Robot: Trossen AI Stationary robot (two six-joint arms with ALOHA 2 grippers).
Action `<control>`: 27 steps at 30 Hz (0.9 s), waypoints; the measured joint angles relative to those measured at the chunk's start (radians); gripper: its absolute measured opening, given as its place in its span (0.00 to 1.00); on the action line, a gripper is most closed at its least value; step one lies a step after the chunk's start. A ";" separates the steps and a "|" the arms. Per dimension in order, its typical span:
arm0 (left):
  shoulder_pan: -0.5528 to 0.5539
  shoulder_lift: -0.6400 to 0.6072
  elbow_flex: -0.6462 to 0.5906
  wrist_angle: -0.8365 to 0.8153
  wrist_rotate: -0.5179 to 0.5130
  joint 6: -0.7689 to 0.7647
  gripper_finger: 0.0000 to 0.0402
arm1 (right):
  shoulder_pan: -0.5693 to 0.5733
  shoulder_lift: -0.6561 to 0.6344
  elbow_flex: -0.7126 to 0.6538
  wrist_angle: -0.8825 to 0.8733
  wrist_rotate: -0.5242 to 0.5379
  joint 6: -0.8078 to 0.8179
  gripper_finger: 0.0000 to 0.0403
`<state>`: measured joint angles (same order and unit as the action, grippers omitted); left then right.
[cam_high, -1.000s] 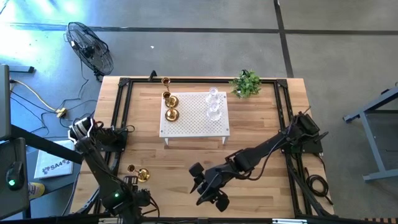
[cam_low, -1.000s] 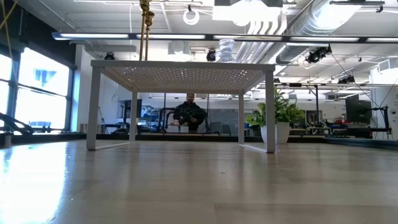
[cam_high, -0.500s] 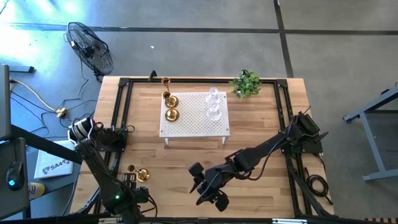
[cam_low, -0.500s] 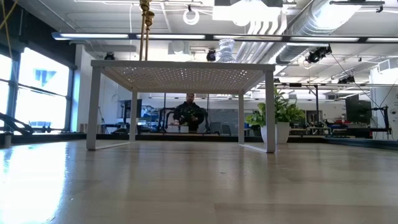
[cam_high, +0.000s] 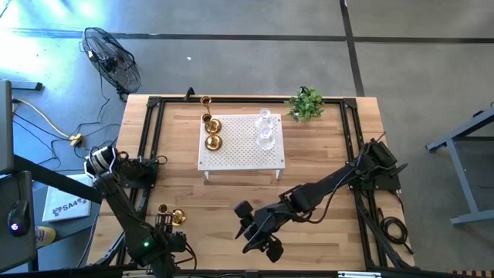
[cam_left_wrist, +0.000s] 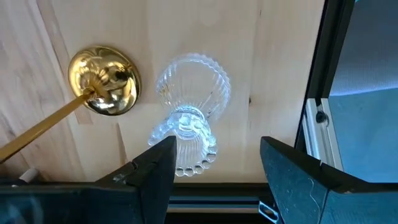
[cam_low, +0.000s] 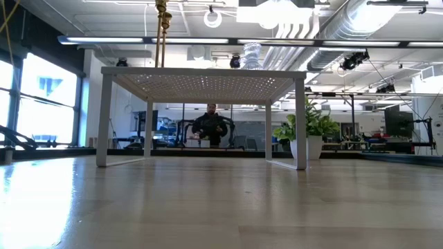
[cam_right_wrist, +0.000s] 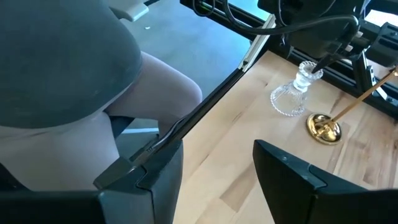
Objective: Pick & Place candle stick holders
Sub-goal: Put the transparent glass candle holder on the shelf aligned with the other transparent glass candle holders
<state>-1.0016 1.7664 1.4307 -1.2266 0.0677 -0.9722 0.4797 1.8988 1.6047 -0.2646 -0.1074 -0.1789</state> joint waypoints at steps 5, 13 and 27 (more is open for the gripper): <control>0.000 0.000 -0.005 0.006 0.000 0.000 0.56 | 0.000 0.000 0.000 0.000 0.000 0.024 0.47; 0.000 0.000 -0.047 0.036 0.020 0.000 0.56 | 0.000 0.000 0.000 0.000 0.000 0.024 0.47; -0.001 -0.001 -0.088 0.097 0.008 0.003 0.56 | 0.000 0.000 0.000 0.001 0.040 0.022 0.47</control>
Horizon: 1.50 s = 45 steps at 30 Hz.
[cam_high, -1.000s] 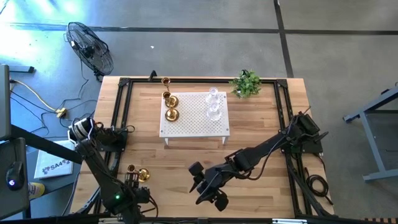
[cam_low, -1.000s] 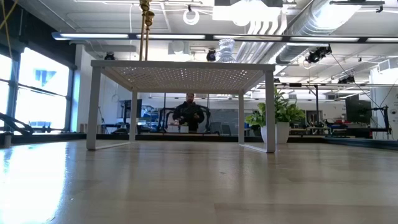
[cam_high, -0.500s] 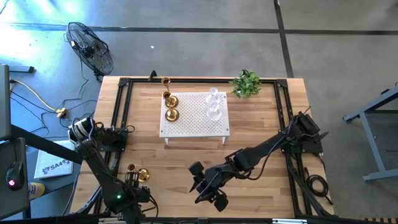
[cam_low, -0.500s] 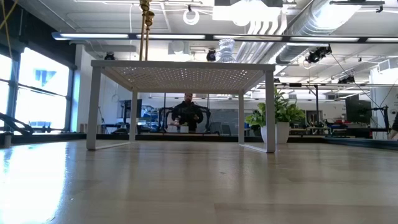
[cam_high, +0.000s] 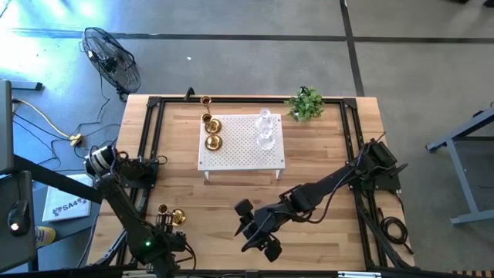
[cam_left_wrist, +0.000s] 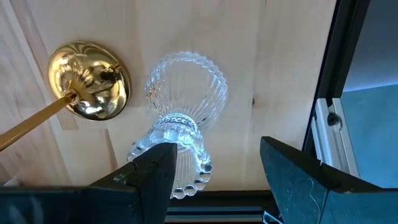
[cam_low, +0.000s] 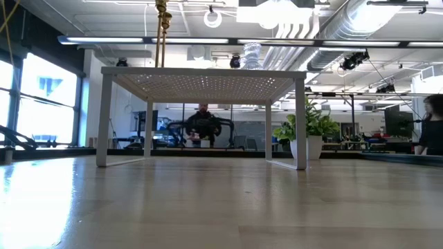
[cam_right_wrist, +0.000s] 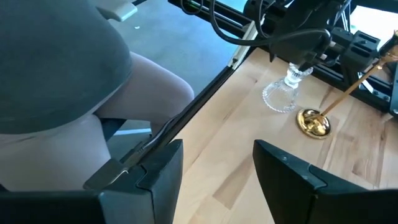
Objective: Pick & Place candle stick holders
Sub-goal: Put the transparent glass candle holder on the shelf aligned with the other transparent glass candle holders
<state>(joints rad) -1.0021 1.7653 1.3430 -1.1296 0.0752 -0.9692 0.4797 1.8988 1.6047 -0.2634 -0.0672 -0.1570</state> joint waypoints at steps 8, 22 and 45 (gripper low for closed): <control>0.000 0.000 -0.001 0.002 -0.008 -0.002 0.54 | 0.000 0.000 0.000 0.000 0.000 -0.003 0.47; 0.001 -0.001 0.000 -0.003 -0.035 0.046 0.06 | 0.000 0.000 0.000 0.002 0.000 0.012 0.47; 0.001 0.005 0.084 -0.037 -0.040 0.126 0.05 | 0.003 0.000 0.000 0.006 0.000 0.106 0.47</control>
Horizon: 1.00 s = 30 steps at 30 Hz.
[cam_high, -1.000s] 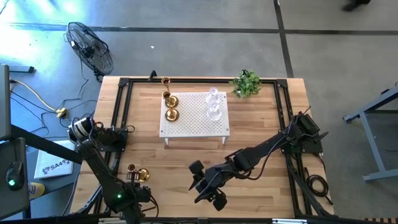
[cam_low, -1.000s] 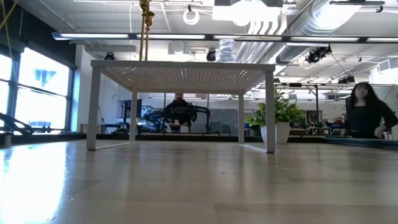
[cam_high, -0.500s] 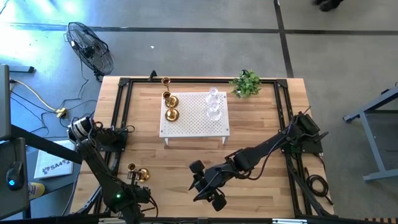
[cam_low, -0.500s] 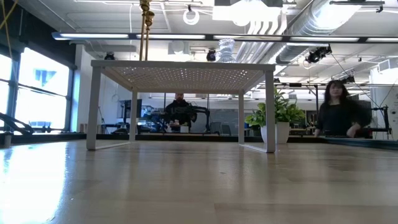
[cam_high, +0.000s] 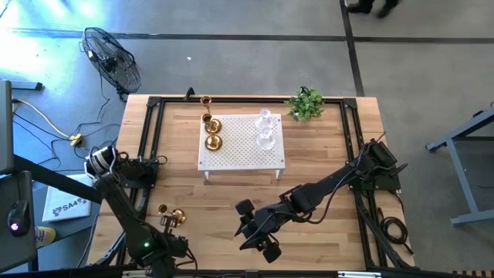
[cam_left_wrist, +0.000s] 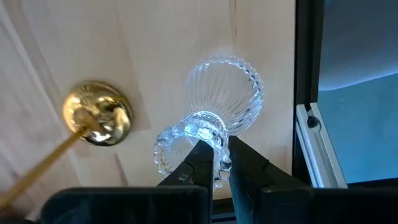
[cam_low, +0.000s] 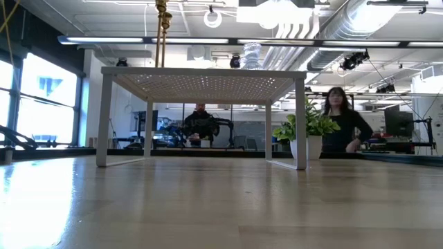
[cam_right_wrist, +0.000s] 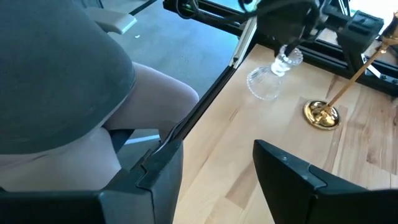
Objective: Pick & Place candle stick holders
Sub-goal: Put the transparent glass candle holder on the shelf aligned with the other transparent glass candle holders
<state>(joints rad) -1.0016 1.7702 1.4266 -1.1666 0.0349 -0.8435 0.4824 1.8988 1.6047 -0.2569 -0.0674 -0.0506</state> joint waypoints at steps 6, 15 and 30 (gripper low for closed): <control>0.000 0.000 0.056 -0.030 -0.042 0.028 0.05 | 0.001 0.000 0.000 0.000 -0.001 0.003 0.47; 0.000 -0.002 0.091 -0.094 -0.073 0.029 0.05 | 0.002 0.000 0.000 0.004 0.042 0.131 0.47; 0.001 -0.005 0.166 -0.132 -0.222 0.156 0.05 | 0.000 0.000 0.000 0.035 0.355 0.297 0.47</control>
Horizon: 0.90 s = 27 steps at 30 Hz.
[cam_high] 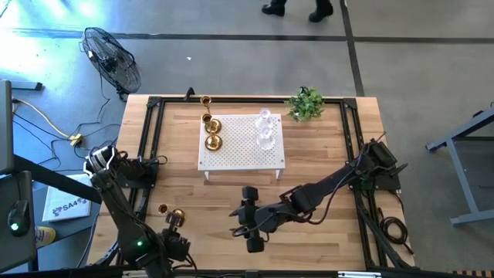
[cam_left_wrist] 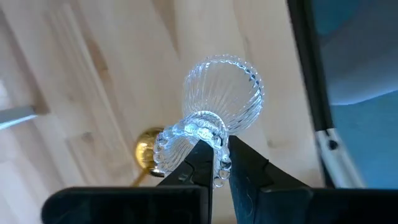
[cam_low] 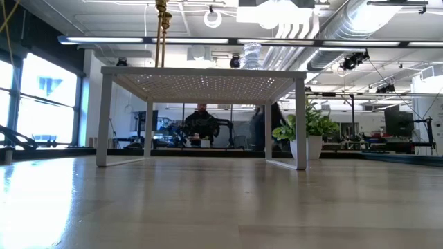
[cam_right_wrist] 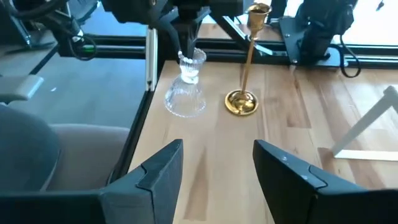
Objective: Pick & Place candle stick holders
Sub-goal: Put the transparent glass candle holder on the shelf aligned with the other transparent glass candle holders
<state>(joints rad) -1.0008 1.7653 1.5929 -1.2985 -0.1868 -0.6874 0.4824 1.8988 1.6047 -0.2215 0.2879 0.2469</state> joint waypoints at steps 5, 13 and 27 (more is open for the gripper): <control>0.000 0.000 0.000 -0.043 -0.082 0.032 0.05 | 0.000 0.023 0.001 0.033 0.005 -0.004 0.47; 0.000 0.000 0.000 -0.085 -0.294 0.118 0.05 | -0.006 0.087 0.001 0.135 -0.005 -0.100 0.47; 0.000 0.000 0.000 -0.032 -0.584 0.301 0.05 | -0.011 0.090 0.001 0.179 0.095 -0.114 0.47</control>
<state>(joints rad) -1.0004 1.7648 1.5929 -1.3310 -0.7711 -0.3860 0.4715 1.9892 1.6054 -0.0426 0.3833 0.1325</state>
